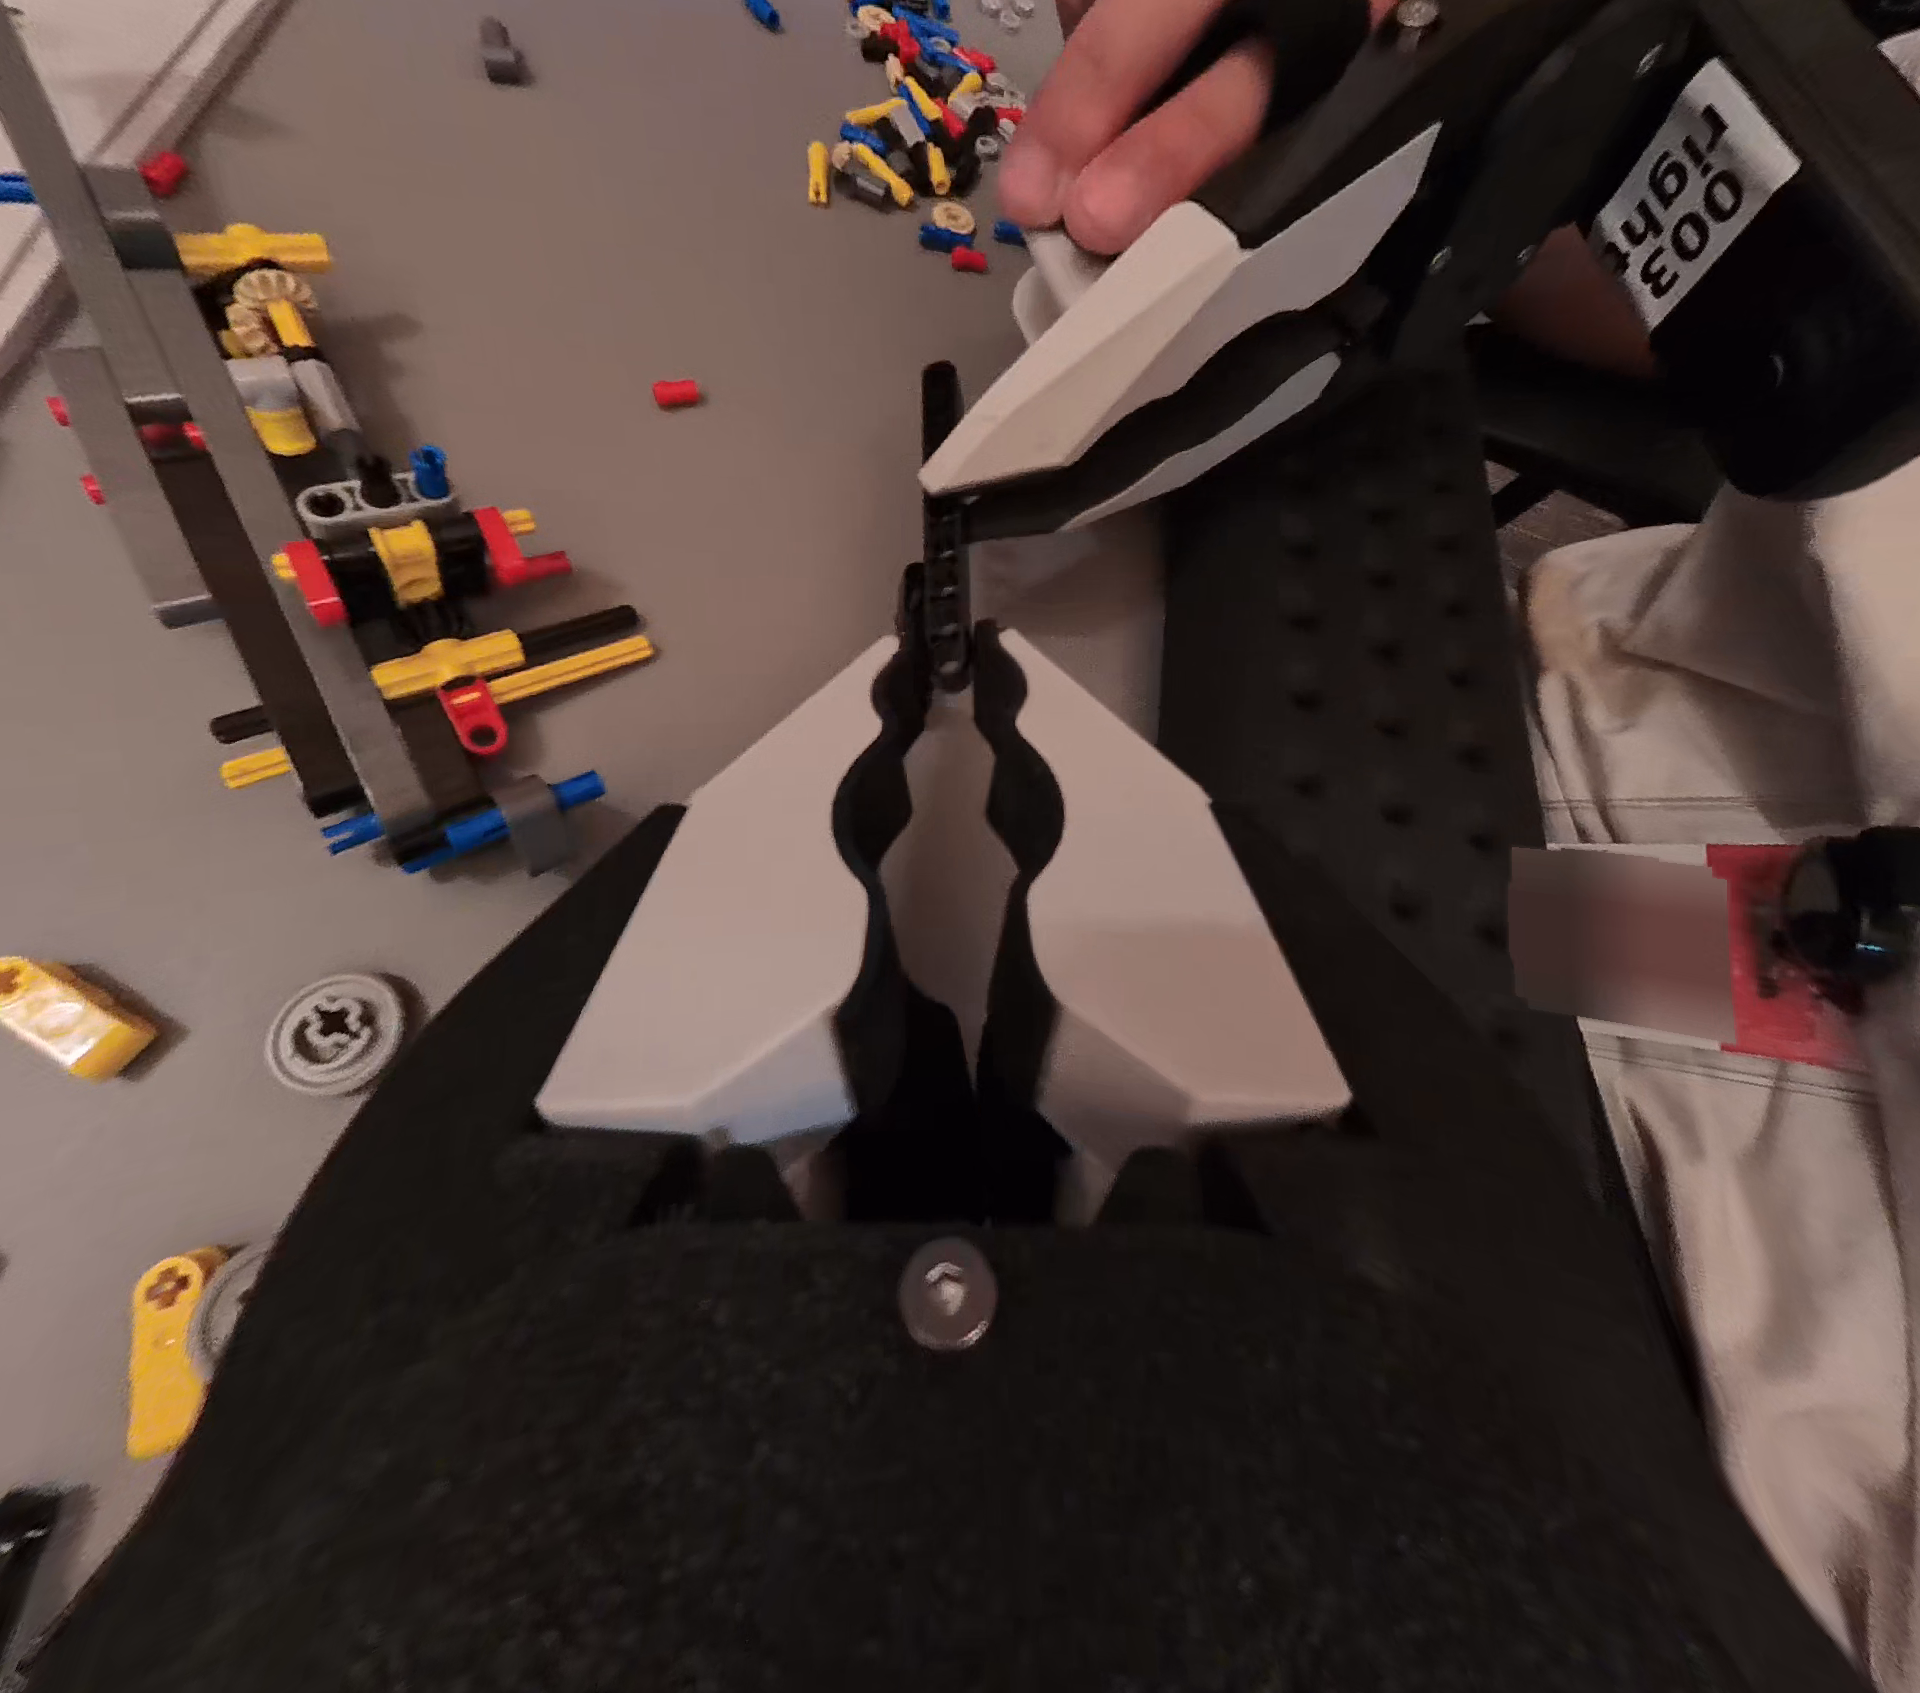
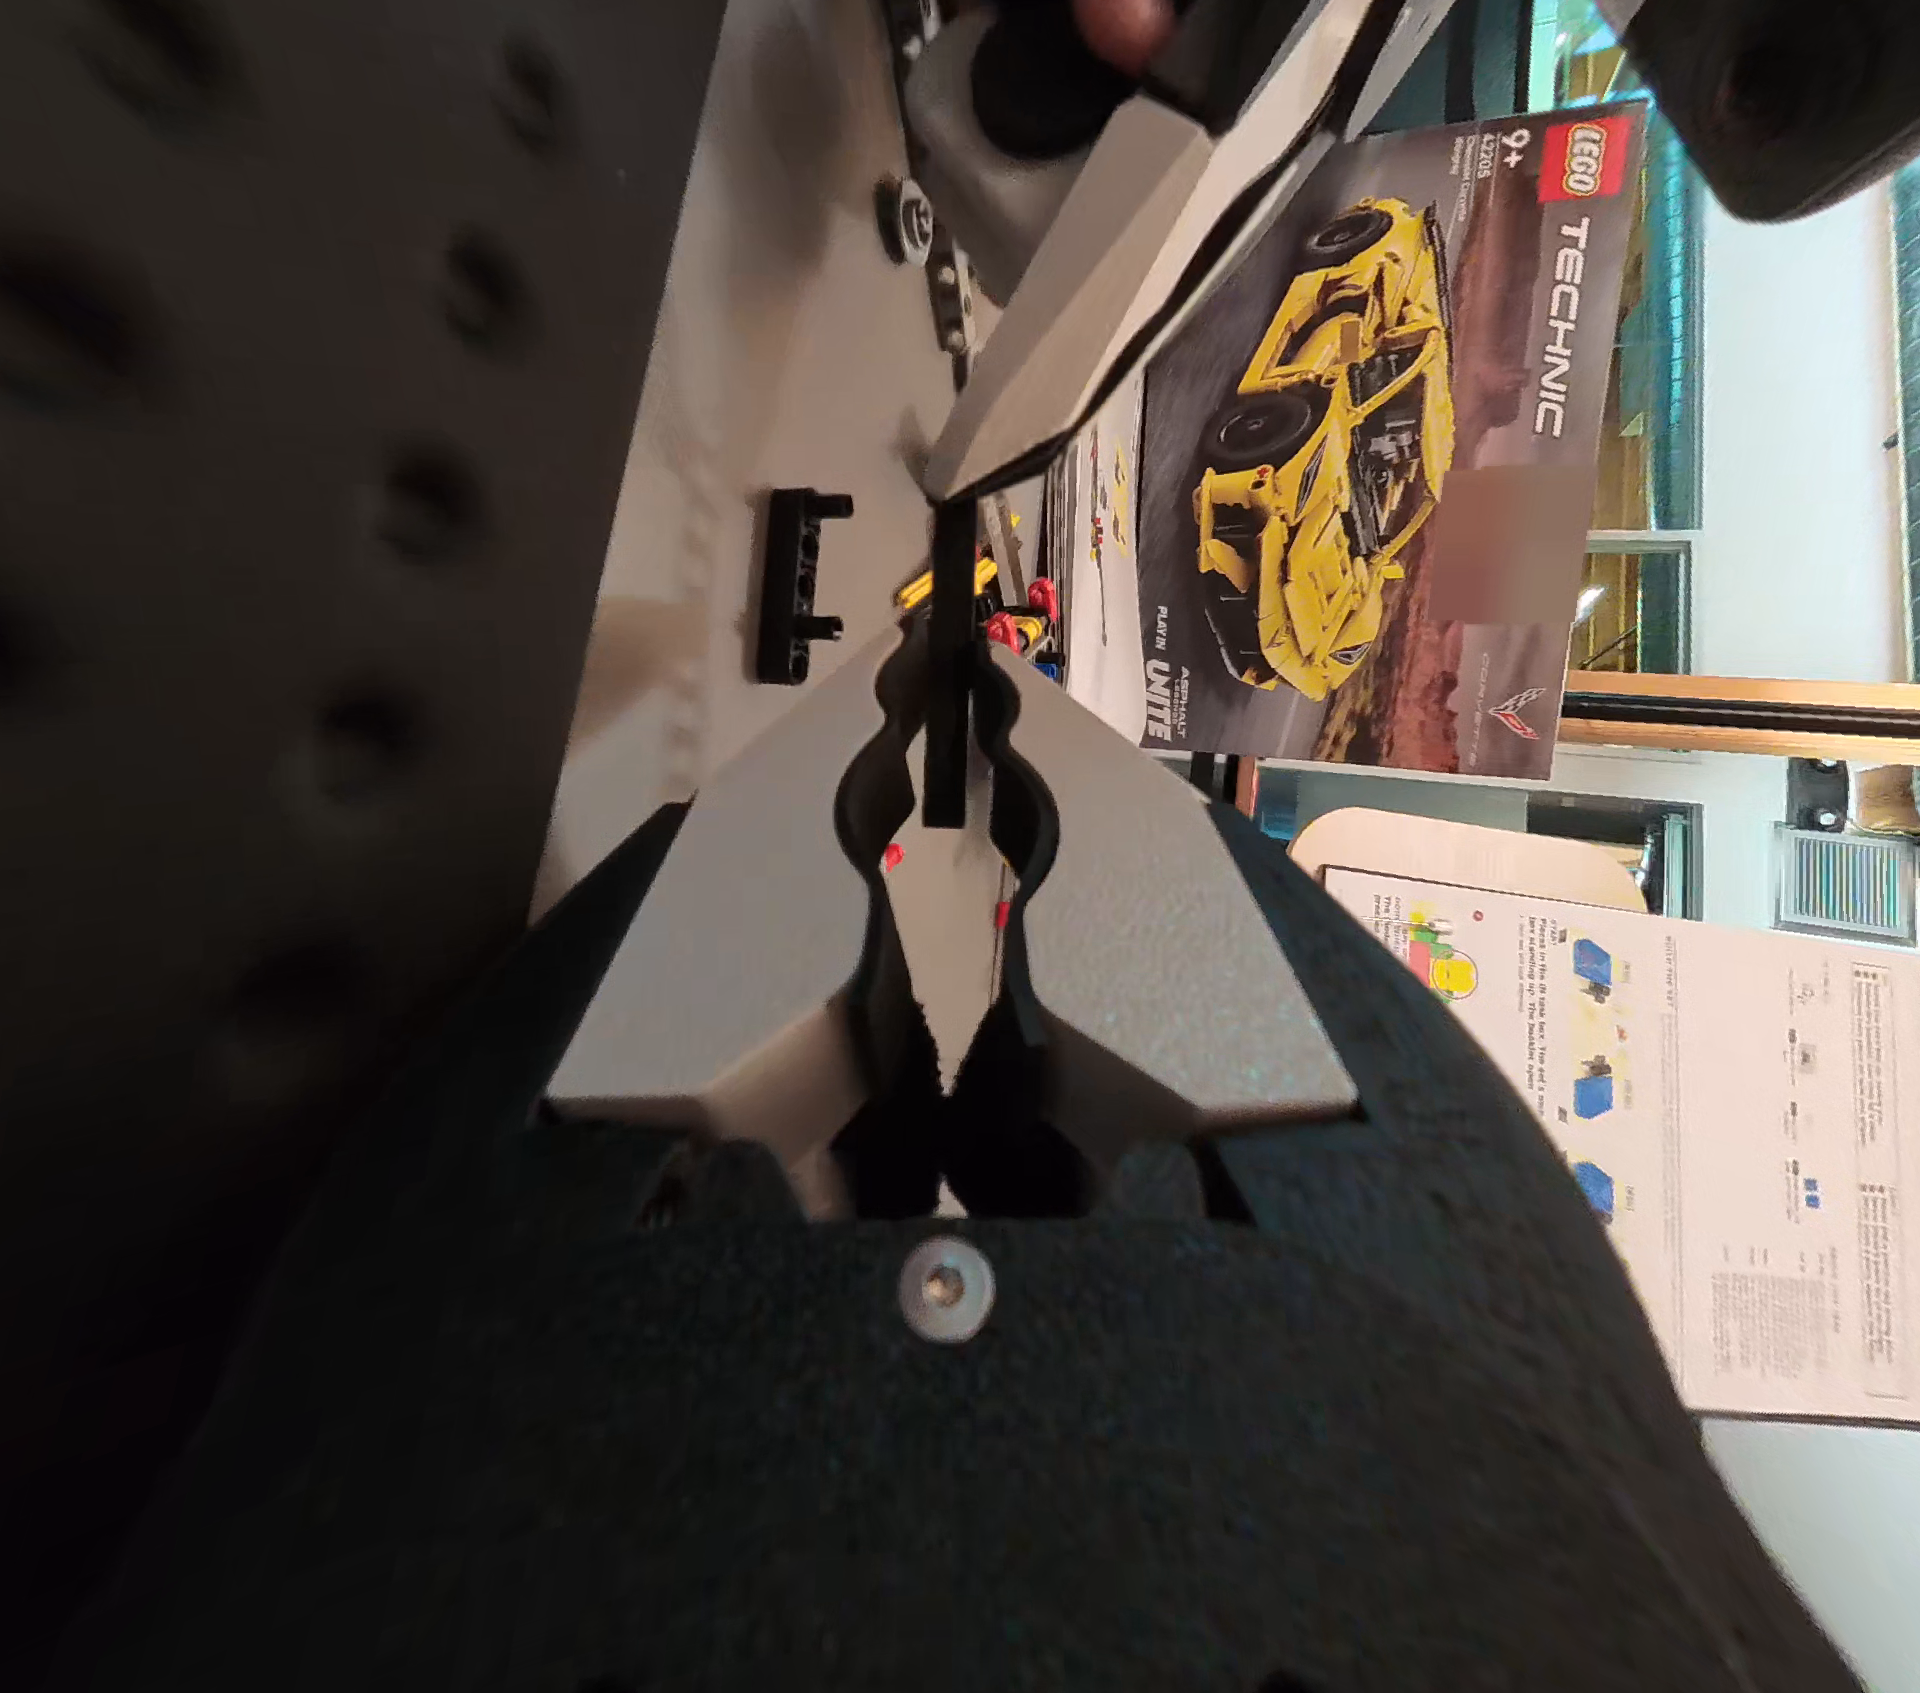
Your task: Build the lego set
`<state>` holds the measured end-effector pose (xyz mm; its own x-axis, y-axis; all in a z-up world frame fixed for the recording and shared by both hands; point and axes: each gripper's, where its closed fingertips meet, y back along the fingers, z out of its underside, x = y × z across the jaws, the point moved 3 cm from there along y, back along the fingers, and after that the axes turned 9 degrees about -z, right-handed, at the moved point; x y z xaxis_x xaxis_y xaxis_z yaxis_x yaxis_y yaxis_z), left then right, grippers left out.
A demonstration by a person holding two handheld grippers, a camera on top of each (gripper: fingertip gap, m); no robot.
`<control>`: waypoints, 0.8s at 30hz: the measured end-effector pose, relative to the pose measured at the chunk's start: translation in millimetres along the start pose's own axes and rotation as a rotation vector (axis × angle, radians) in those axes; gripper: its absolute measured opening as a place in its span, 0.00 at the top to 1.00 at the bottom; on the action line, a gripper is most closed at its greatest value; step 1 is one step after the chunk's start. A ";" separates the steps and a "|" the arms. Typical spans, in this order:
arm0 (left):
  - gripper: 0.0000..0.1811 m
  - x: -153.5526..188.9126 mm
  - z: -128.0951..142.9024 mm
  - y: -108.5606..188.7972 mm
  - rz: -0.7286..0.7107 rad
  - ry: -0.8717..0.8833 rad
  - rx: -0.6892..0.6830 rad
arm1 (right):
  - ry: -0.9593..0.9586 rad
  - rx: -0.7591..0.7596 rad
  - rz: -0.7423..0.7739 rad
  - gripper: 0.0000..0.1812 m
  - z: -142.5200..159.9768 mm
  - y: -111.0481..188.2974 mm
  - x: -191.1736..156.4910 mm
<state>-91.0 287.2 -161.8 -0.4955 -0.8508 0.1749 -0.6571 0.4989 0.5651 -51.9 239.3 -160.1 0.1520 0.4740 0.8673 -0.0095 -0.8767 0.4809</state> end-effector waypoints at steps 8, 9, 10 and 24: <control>0.97 -4.3 5.7 -0.4 -0.088 -0.122 -0.029 | -0.204 0.124 -0.082 0.93 -9.3 6.3 -0.9; 0.97 -3.5 3.3 0.7 -0.108 -0.170 -0.010 | -0.309 0.210 -0.081 0.91 -14.0 14.3 8.2; 0.97 -2.0 -0.2 2.1 -0.128 -0.220 0.018 | -0.448 0.292 -0.095 0.89 -14.7 21.1 18.3; 0.97 -2.1 6.5 -1.4 -0.159 -0.334 -0.003 | -0.834 0.295 -0.471 0.93 15.9 -3.4 -4.6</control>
<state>-92.7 289.4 -168.2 -0.5457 -0.8168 -0.1874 -0.7394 0.3640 0.5663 -36.8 238.9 -167.7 0.7226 0.6688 0.1749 0.4584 -0.6529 0.6031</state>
